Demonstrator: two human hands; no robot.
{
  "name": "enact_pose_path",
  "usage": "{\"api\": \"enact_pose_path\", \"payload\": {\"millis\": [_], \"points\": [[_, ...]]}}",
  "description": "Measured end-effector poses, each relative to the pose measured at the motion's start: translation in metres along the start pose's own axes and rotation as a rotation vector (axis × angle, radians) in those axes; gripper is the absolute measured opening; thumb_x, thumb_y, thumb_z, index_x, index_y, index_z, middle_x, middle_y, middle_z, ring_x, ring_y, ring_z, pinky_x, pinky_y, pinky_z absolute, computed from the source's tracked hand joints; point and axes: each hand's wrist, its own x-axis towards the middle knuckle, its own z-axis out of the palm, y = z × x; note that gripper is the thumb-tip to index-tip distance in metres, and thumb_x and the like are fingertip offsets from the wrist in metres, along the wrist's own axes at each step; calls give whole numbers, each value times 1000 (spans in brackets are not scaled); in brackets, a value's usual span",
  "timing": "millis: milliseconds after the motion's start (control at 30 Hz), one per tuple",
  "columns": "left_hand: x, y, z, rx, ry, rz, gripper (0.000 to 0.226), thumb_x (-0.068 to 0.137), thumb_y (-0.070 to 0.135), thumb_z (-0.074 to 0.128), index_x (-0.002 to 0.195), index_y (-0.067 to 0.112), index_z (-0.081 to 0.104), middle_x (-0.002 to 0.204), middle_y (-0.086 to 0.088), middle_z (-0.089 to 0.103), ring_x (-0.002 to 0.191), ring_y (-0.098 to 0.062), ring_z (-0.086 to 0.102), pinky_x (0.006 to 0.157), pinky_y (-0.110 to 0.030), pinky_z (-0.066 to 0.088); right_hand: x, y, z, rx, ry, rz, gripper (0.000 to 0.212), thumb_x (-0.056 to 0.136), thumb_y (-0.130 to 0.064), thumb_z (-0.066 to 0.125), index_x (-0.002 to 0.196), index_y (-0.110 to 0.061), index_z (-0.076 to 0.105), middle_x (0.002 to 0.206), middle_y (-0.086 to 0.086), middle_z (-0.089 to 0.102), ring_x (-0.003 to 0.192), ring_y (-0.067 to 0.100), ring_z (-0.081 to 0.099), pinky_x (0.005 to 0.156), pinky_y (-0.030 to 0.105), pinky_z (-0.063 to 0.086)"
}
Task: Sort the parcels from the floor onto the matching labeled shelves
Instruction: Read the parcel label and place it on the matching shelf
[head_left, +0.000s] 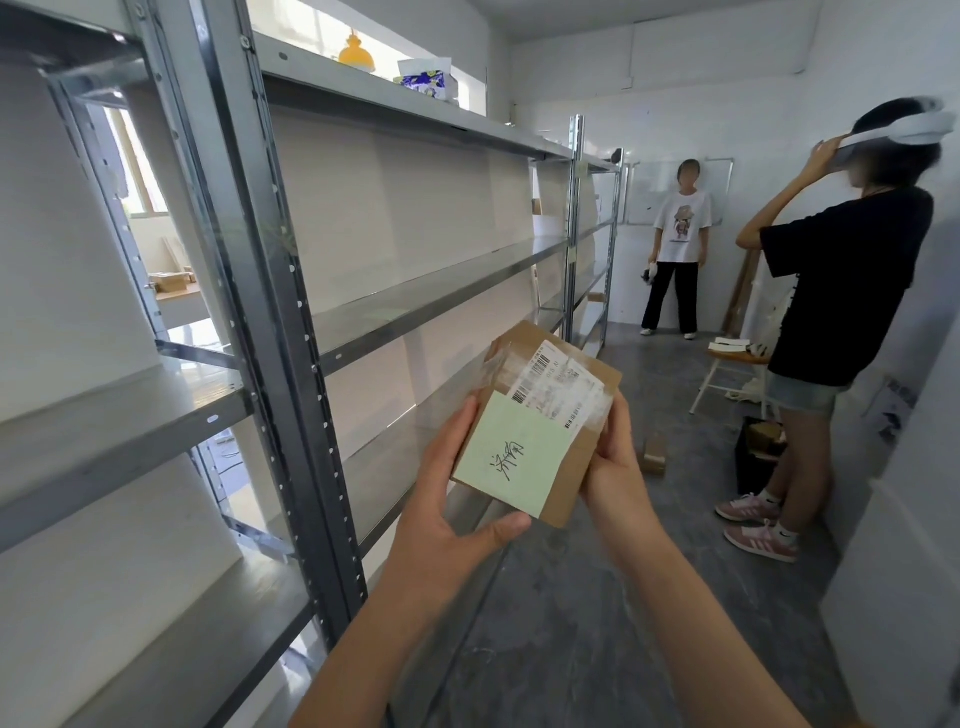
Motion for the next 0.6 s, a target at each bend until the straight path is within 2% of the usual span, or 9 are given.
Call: {"api": "enact_pose_path", "payload": {"millis": [67, 133, 233, 367, 433, 533, 600], "points": [[2, -3, -1, -44, 12, 6, 97, 75, 24, 87, 151, 49, 32, 151, 29, 47, 144, 2, 42, 114, -29, 41, -1, -2, -1, 3, -3, 14, 50, 105, -11, 42, 141, -45, 39, 132, -7, 64, 115, 18, 66, 80, 46, 61], [4, -5, -4, -96, 35, -17, 96, 73, 17, 86, 149, 47, 36, 145, 33, 52, 141, 3, 45, 115, -34, 43, 0, -5, -3, -13, -7, 20, 36, 105, -36, 40, 140, -45, 40, 128, -11, 66, 109, 9, 69, 76, 43, 62], [6, -6, -14, -115, 44, -37, 97, 70, 15, 87, 146, 52, 39, 142, 29, 56, 139, 3, 47, 117, -41, 43, 2, -11, -5, -29, -11, 15, 48, 95, -59, 32, 137, -40, 45, 125, -16, 66, 106, 5, 68, 73, 40, 63], [14, -5, -27, -130, 21, -23, 96, 65, 25, 89, 141, 62, 42, 145, 16, 55, 141, -7, 48, 114, -39, 45, 9, -18, -5, -24, 11, -15, 53, 90, -61, 34, 121, -21, 50, 121, -8, 68, 116, 15, 65, 80, 36, 61], [18, -4, -30, -156, 20, -38, 95, 63, 22, 91, 138, 55, 42, 140, 7, 62, 137, -13, 53, 111, -39, 48, 11, -21, -5, 3, 4, -35, 53, 90, -60, 34, 112, -13, 47, 122, 1, 69, 114, 18, 66, 82, 38, 61], [20, -5, -31, -223, 43, -92, 91, 63, 11, 94, 125, 45, 38, 125, -2, 72, 128, -20, 62, 109, -39, 53, 14, -26, -5, 28, 21, -47, 57, 90, -59, 35, 114, -9, 49, 119, 7, 70, 111, 20, 68, 88, 43, 60], [20, -5, -30, -232, 62, -90, 84, 62, 10, 91, 119, 41, 37, 123, -1, 74, 128, -18, 62, 108, -41, 53, 17, -25, -8, 51, 21, -59, 45, 91, -55, 40, 103, -14, 51, 116, 11, 71, 111, 25, 68, 91, 48, 58]]}}
